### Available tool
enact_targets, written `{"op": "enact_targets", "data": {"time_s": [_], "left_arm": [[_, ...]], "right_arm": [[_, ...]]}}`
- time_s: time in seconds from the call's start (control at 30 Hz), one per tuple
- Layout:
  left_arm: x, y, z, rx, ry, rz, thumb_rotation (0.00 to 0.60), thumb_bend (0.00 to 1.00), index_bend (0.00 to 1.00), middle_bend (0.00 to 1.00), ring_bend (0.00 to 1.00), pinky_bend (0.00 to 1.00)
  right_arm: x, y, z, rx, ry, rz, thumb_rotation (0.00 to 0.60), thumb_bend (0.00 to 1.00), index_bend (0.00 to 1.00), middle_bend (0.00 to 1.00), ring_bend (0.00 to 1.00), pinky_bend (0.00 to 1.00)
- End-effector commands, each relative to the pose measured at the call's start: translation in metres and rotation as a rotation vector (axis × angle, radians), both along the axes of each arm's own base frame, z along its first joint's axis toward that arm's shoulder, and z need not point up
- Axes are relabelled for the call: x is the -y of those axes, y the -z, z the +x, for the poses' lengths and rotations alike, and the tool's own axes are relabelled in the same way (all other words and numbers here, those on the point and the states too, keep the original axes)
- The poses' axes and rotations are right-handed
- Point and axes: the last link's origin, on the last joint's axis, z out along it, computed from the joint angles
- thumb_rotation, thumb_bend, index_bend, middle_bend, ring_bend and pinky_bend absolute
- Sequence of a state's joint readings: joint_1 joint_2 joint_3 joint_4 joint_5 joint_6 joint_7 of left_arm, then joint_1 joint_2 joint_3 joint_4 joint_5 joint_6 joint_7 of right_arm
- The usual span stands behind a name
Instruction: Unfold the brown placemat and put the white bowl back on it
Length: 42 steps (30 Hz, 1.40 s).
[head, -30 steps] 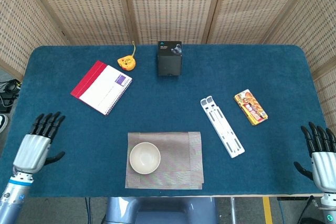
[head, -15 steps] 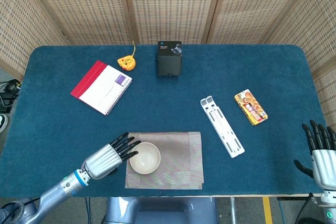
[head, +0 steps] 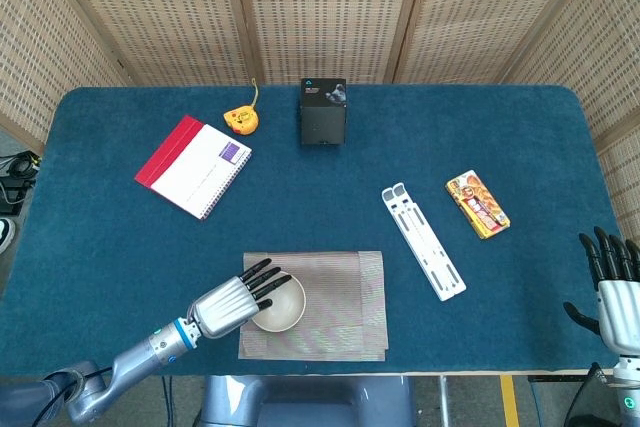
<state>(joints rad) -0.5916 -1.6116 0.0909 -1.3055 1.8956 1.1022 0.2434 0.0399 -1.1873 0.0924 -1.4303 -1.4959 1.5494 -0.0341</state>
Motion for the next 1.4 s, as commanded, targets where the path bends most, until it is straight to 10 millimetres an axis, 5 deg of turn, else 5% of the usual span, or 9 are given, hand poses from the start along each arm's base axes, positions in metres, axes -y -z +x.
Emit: {"op": "enact_targets", "data": {"time_s": [0.03,0.3,0.5,0.77,1.17,1.27,1.33,1.4], "left_arm": [[-0.006,0.003,0.002,0.016,-0.008,0.014,0.600,0.41,0.56,0.00,0.00,0.00],[-0.031,-0.006,0.008,0.057,-0.055,0.082,0.600,0.46,0.62,0.00,0.00,0.00],[-0.094,-0.041,0.003,0.102,-0.190,0.253,0.600,0.46,0.63,0.00,0.00,0.00],[-0.154,-0.070,-0.038,0.175,-0.519,0.346,0.600,0.45,0.63,0.00,0.00,0.00],[-0.172,-0.071,-0.074,0.053,-0.761,0.415,0.600,0.45,0.59,0.00,0.00,0.00],[-0.172,-0.069,-0.076,0.045,-0.783,0.407,0.600,0.38,0.49,0.00,0.00,0.00],[-0.170,-0.071,-0.074,0.076,-0.787,0.400,0.600,0.15,0.19,0.00,0.00,0.00],[-0.167,-0.075,-0.071,0.124,-0.780,0.390,0.600,0.02,0.02,0.00,0.00,0.00]], "right_arm": [[0.000,0.001,0.000,-0.001,0.002,0.003,0.600,0.00,0.00,0.00,0.00,0.00],[0.000,0.001,0.000,0.000,-0.001,0.003,0.600,0.00,0.00,0.00,0.00,0.00],[0.000,0.003,0.001,-0.003,-0.002,0.007,0.600,0.00,0.00,0.00,0.00,0.00],[0.001,0.006,0.001,-0.005,0.002,0.022,0.600,0.00,0.00,0.00,0.00,0.00],[0.002,0.009,0.000,-0.006,0.005,0.031,0.600,0.00,0.00,0.00,0.00,0.00],[0.002,0.009,0.000,-0.007,0.004,0.031,0.600,0.00,0.00,0.00,0.00,0.00],[0.002,0.009,0.001,-0.006,0.002,0.031,0.600,0.00,0.00,0.00,0.00,0.00],[0.002,0.009,0.001,-0.007,0.002,0.032,0.600,0.00,0.00,0.00,0.00,0.00]]}}
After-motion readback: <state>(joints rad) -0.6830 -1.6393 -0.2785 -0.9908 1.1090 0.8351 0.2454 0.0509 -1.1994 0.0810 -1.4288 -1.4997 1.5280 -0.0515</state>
